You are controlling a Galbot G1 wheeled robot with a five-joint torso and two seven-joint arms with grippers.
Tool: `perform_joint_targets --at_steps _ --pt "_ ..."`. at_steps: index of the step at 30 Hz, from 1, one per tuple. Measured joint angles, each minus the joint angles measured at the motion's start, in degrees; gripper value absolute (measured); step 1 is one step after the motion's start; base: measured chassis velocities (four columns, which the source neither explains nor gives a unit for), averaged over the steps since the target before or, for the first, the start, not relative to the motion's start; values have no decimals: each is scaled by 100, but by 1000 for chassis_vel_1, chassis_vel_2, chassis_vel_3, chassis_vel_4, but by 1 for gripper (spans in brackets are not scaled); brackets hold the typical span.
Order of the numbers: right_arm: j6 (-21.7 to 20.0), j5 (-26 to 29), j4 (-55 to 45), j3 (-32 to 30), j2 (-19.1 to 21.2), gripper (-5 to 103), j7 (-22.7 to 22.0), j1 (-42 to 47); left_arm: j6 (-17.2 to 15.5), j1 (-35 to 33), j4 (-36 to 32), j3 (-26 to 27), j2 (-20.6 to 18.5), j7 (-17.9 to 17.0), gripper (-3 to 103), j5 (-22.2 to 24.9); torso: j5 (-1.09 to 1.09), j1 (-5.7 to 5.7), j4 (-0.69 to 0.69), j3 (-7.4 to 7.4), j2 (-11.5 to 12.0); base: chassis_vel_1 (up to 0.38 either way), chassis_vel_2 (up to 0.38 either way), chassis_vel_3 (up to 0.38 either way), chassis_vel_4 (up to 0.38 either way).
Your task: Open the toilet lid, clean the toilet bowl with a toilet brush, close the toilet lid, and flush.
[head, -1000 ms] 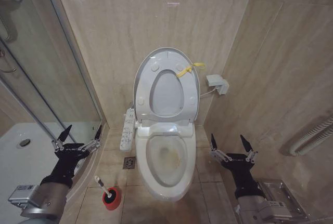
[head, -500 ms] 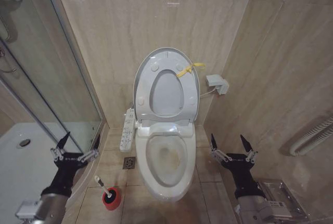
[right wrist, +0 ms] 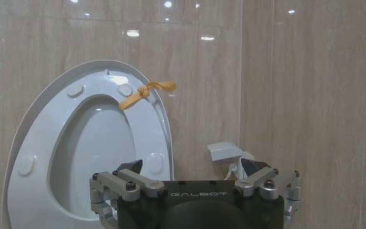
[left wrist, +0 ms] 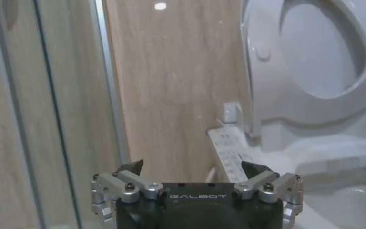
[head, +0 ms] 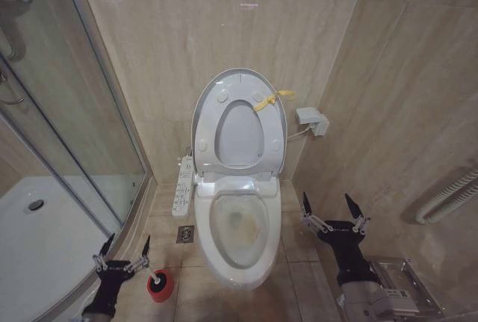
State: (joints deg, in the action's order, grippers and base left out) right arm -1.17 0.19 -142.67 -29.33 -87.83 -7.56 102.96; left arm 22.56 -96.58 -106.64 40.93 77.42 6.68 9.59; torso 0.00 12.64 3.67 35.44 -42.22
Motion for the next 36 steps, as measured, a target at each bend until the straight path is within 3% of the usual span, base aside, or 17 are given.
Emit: perform_joint_targets --at_steps 1,7,13,16,19,29,31,32,36 --pt "0 0 0 0 1 100 0 0 236 71 323 -86 -5 75 100 -31 -1 0 0 0 0 0 0 0 0" --pt "0 0 0 0 0 100 0 0 794 388 1379 -333 80 111 100 -71 -1 0 -1 0 0 0 0 0 0" --pt "0 0 0 0 0 100 0 0 819 539 1649 -482 135 -50 102 -15 0 0 -1 0 0 0 0 0 0" --pt "0 0 0 0 0 100 0 0 783 599 1705 -526 200 -360 102 -129 0 0 -1 0 0 0 0 0 0" --pt "0 0 0 0 0 100 0 0 488 575 1586 -651 337 -952 102 -355 0 0 -2 0 0 0 0 0 0" --pt "0 0 0 0 0 100 0 0 345 402 1423 -875 530 -1427 99 -660 1 0 -1 0 0 0 0 0 0" --pt "0 0 0 0 0 100 0 0 332 341 1410 -937 643 -1755 99 -1004 0 0 -1 0 0 0 0 0 0" --pt "0 0 0 0 0 100 0 0 332 341 1410 -937 643 -1755 99 -1004 0 0 -1 0 0 0 0 0 0" --pt "0 0 0 0 0 100 0 0 257 205 1414 -1053 854 -2489 100 -1417 1 0 -1 0 0 0 0 0 0"
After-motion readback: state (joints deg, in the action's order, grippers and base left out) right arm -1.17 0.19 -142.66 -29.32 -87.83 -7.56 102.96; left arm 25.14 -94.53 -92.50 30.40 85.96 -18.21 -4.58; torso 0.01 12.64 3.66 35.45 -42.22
